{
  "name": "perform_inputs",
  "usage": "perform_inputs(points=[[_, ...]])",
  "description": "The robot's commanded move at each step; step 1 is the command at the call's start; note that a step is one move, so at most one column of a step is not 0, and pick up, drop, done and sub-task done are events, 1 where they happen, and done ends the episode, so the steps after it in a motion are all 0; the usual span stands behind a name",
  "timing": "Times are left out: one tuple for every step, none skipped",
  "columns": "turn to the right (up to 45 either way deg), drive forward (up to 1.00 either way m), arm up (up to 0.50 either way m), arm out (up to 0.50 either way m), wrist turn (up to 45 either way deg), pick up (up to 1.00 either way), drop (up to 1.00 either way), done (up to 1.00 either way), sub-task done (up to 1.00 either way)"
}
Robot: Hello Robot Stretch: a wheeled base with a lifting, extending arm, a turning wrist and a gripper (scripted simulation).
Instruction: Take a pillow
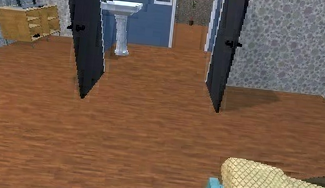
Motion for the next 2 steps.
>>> perform_inputs(points=[[0.0, 0.0, 0.5, 0.0, 0.0, 0.0, 0.0, 0.0, 0.0], [0.0, 0.0, 0.26, 0.0, 0.0, 0.0, 0.0, 0.0, 0.0]])
